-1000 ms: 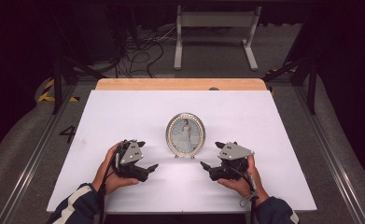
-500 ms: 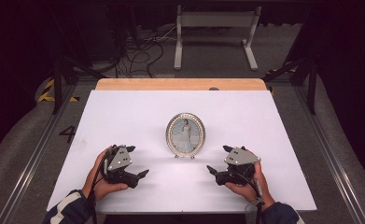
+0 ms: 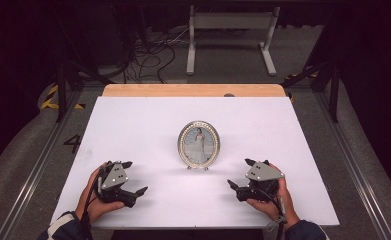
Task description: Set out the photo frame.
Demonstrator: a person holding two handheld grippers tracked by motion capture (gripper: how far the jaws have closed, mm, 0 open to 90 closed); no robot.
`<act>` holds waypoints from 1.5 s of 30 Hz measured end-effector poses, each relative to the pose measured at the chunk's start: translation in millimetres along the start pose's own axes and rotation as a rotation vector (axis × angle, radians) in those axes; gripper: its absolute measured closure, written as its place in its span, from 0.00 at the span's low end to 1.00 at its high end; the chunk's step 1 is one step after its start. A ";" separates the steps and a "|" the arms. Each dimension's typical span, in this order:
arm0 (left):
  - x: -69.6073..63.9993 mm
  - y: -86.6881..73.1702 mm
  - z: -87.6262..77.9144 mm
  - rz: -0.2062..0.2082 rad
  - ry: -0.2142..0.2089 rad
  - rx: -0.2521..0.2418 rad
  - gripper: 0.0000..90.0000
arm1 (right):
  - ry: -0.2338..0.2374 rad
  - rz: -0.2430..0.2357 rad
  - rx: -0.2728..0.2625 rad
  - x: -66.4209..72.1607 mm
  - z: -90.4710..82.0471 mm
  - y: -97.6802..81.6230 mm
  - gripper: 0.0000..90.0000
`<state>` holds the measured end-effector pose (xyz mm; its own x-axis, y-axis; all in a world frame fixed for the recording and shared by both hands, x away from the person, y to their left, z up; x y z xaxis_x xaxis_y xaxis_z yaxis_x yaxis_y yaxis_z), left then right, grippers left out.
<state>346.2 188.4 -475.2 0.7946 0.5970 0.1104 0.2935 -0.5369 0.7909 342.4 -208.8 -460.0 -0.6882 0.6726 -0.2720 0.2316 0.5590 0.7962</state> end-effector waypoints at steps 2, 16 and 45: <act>0.8 -3.7 -1.8 -0.010 0.001 0.004 0.07 | -0.004 0.003 -0.001 -0.6 -1.1 -1.6 0.14; 7.5 -24.6 -17.5 -0.083 0.005 0.002 0.07 | -0.027 0.042 0.011 -6.2 -15.8 -21.2 0.14; 6.9 -23.6 -11.6 -0.075 -0.003 0.019 0.08 | -0.004 0.007 0.039 5.2 -8.4 -25.0 0.14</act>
<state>338.5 212.1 -486.1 0.7714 0.6345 0.0491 0.3628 -0.5018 0.7852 327.3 -223.3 -476.8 -0.6840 0.6782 -0.2689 0.2626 0.5728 0.7765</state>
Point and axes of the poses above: each handheld gripper's, and its own axes: z roughly forward along the jaws, y roughly out of its top, x roughly to its left, the point moved 4 cm from there along z, roughly forward along the jaws, and after that the axes turned 3 degrees about -z, right-handed, at the moved point
